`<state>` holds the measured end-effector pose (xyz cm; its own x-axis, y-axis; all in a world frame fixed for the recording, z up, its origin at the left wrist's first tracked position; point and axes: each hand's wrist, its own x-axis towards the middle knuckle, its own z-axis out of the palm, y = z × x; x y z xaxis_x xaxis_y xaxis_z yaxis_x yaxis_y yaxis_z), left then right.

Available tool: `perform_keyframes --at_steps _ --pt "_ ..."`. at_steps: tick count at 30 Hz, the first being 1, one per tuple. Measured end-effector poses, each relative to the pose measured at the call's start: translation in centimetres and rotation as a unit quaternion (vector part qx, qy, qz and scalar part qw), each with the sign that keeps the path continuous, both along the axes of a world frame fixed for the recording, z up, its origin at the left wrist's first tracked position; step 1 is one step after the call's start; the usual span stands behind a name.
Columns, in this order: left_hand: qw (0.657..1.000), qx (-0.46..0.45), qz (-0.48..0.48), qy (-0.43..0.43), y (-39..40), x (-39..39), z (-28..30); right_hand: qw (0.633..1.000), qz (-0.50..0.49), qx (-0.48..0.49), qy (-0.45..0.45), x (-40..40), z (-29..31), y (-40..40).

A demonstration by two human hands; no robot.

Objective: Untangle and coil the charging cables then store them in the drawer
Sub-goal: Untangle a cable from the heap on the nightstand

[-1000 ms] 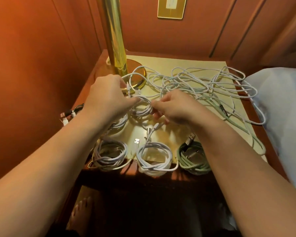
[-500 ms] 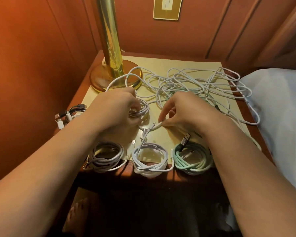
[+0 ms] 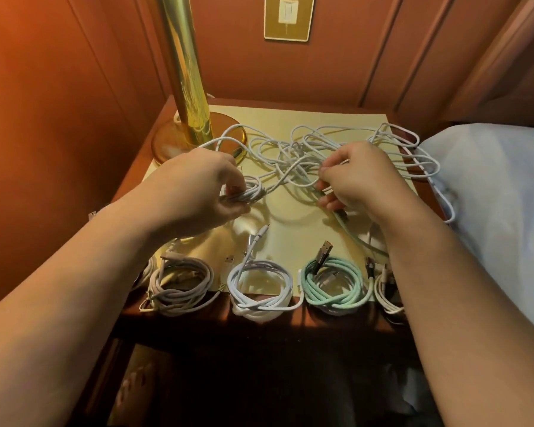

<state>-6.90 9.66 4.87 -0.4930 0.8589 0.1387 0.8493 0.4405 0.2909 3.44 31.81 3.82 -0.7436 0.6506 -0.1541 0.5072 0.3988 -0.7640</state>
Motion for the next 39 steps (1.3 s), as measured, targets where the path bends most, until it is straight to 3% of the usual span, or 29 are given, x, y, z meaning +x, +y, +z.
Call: perform_keyframes --at_steps 4,6,9,15,18,21,24,29,33,39 --pt "0.998 -0.049 -0.01 -0.045 0.0 0.4 0.1 0.992 -0.071 -0.051 0.088 -0.4 0.2 0.2" --pt "0.997 -0.063 -0.013 -0.053 0.1 0.7 -0.4 0.993 -0.017 -0.067 0.092 -0.1 0.7 0.4" --pt "0.995 -0.077 -0.007 -0.06 0.2 0.7 -0.8 0.991 0.11 -0.081 0.009 0.8 1.3 0.0" --pt "0.986 -0.092 -0.014 -0.135 -0.5 0.0 1.0 0.992 0.071 0.052 -0.092 1.4 1.4 0.8" --pt "0.989 -0.071 -0.018 -0.126 -0.3 -0.2 1.2 0.981 0.091 0.008 -0.17 2.1 1.1 0.4" --pt "0.996 -0.026 0.008 -0.085 0.1 -0.2 0.9 0.973 0.115 0.073 -0.189 2.0 0.5 -0.3" --pt "0.996 0.038 0.031 -0.075 0.7 0.3 0.7 0.981 0.117 0.077 -0.135 1.9 0.4 0.0" --pt "0.985 0.132 0.067 -0.084 2.2 1.3 0.6 0.992 0.117 0.022 0.038 2.3 0.8 0.5" --pt "0.981 0.14 0.088 -0.104 3.5 1.7 0.4 0.977 0.093 0.02 0.19 2.7 0.5 0.9" --pt "0.966 0.184 0.116 -0.137 4.8 3.1 0.8 0.947 0.092 0.025 0.306 4.3 2.4 0.8"
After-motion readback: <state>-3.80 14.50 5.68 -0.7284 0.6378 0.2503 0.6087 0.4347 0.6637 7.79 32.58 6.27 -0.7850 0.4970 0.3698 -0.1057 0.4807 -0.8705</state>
